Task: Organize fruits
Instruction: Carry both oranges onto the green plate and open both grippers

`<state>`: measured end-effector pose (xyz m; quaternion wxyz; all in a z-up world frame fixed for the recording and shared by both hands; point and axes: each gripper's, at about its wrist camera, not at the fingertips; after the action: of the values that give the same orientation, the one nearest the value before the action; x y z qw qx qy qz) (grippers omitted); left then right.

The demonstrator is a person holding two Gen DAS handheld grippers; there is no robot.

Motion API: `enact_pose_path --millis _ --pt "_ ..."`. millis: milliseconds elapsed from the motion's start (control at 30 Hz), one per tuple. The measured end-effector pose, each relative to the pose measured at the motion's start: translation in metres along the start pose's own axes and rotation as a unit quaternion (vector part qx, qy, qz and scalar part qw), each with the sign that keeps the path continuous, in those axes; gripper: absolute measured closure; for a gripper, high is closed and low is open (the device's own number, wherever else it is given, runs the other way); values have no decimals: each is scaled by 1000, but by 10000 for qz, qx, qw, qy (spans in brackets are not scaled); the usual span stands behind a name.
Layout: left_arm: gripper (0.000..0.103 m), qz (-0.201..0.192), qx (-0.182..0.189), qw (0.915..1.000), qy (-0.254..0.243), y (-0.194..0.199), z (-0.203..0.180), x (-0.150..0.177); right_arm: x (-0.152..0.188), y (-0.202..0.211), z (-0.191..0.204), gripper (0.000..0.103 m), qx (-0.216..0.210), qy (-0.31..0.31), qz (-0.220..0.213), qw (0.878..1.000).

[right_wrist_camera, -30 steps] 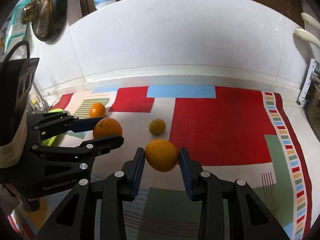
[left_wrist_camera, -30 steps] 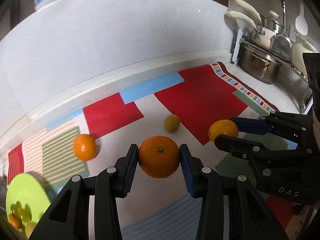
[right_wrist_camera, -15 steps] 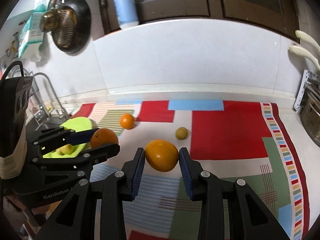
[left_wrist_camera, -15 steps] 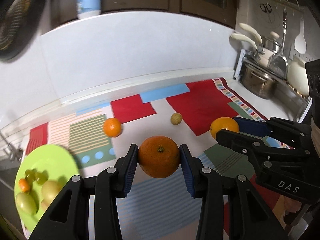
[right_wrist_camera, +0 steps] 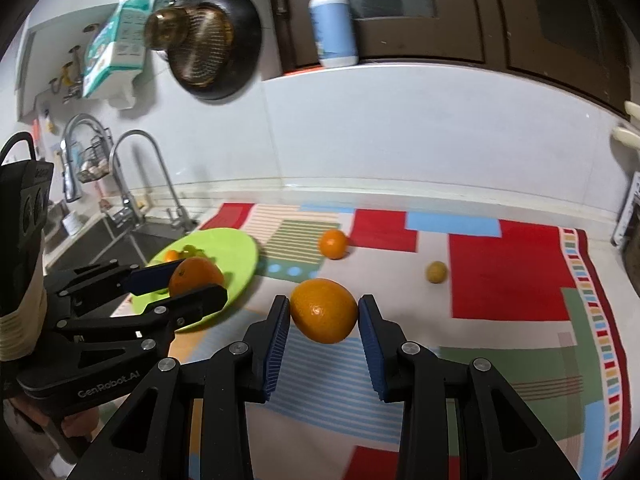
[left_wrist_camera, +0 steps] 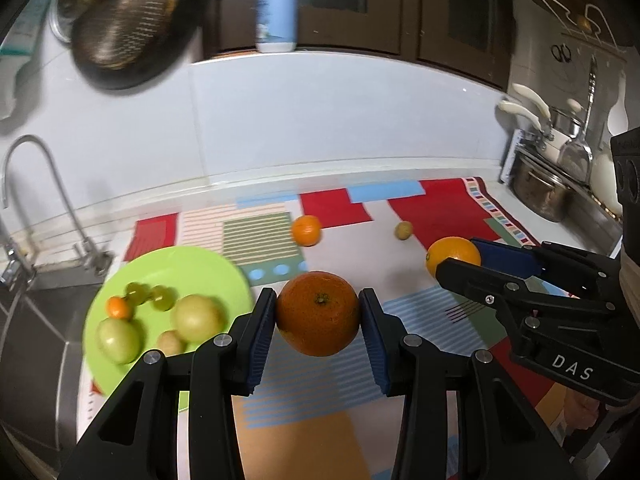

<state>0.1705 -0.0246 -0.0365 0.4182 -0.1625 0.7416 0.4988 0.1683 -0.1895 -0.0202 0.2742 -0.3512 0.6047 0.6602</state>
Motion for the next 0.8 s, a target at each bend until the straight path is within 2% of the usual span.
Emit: enact_pose_path --millis 367,800 --pt "61 -162 -414 9989 152 43 47 14 -9 0 60 67 -386 222 -149 9989" --pt "61 -135 -551 9984 -76 51 106 11 -23 -22 120 67 -498 265 -176 9983"
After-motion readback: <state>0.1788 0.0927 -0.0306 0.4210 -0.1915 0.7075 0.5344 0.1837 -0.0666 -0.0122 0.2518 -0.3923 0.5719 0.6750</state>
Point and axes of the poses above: each gripper's, at about its wrist camera, not at the fingertips, and y roughly against the way its jaws point, z to its left, x to its underside, and after that the axes turned 12 degrees about x, right-handed
